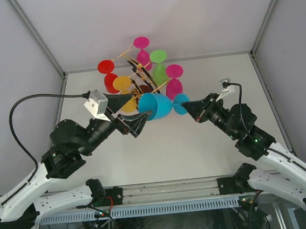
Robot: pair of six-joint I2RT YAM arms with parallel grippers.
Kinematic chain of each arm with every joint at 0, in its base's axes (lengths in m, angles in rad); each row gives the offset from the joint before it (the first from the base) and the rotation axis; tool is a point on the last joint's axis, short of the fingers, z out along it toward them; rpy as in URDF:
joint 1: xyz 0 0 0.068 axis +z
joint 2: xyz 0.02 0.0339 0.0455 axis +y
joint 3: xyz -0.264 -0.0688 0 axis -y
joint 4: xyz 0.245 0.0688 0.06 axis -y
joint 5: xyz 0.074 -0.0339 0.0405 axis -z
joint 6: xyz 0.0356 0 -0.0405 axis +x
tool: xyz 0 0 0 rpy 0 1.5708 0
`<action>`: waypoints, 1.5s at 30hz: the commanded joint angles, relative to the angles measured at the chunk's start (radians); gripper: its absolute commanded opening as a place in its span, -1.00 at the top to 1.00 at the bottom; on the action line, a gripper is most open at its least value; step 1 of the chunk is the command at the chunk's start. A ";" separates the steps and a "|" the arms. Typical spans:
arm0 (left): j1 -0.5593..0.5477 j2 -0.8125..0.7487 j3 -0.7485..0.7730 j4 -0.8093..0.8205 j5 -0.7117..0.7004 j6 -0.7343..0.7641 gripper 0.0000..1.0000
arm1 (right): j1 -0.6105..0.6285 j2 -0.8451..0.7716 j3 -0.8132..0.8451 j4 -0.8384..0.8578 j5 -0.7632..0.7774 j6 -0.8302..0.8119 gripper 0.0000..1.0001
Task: Place the wine glass upside down on the wine glass rack
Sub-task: Turn the wine glass upside down at the wine rack.
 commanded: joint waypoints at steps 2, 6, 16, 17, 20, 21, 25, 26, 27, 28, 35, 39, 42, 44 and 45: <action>0.002 -0.032 -0.012 0.047 -0.012 -0.001 -0.91 | -0.041 -0.045 0.029 -0.045 0.015 -0.057 1.00; 0.000 -0.049 -0.012 0.034 -0.021 0.002 -0.92 | -0.070 -0.072 0.028 -0.093 0.029 -0.093 1.00; 0.001 -0.087 -0.014 -0.028 -0.032 0.036 -0.92 | -0.093 -0.138 0.027 -0.152 0.056 -0.308 1.00; 0.001 -0.092 -0.020 -0.035 -0.031 0.042 -0.92 | -0.094 -0.143 0.023 -0.149 0.055 -0.339 1.00; 0.002 -0.110 -0.041 -0.048 -0.023 0.054 -0.92 | -0.094 -0.174 0.004 -0.125 0.054 -0.423 1.00; 0.001 -0.114 -0.046 -0.056 -0.022 0.057 -0.93 | -0.095 -0.186 -0.004 -0.116 0.051 -0.451 1.00; 0.000 -0.131 -0.064 -0.093 -0.014 0.071 -0.92 | -0.093 -0.233 -0.045 -0.072 0.025 -0.585 1.00; 0.000 -0.135 -0.070 -0.104 -0.015 0.076 -0.92 | -0.093 -0.243 -0.054 -0.064 0.014 -0.615 1.00; 0.001 -0.139 -0.073 -0.115 -0.015 0.081 -0.93 | -0.093 -0.251 -0.060 -0.055 -0.001 -0.656 1.00; 0.001 -0.141 -0.077 -0.124 -0.017 0.088 -0.92 | -0.093 -0.256 -0.062 -0.049 -0.013 -0.689 1.00; 0.001 -0.152 -0.093 -0.187 -0.085 0.165 -0.93 | 0.009 -0.245 -0.061 -0.001 0.013 -0.964 1.00; 0.002 -0.158 -0.102 -0.213 -0.135 0.213 -0.92 | 0.158 -0.213 -0.059 -0.007 0.119 -1.202 1.00; 0.001 -0.175 -0.126 -0.209 -0.151 0.257 -0.91 | 0.240 -0.178 -0.049 -0.032 0.186 -1.364 1.00; 0.001 -0.192 -0.152 -0.190 -0.151 0.292 -0.90 | 0.271 -0.156 -0.038 -0.062 0.189 -1.448 1.00; 0.001 -0.200 -0.169 -0.176 -0.149 0.306 -0.90 | 0.280 -0.147 -0.032 -0.078 0.180 -1.478 1.00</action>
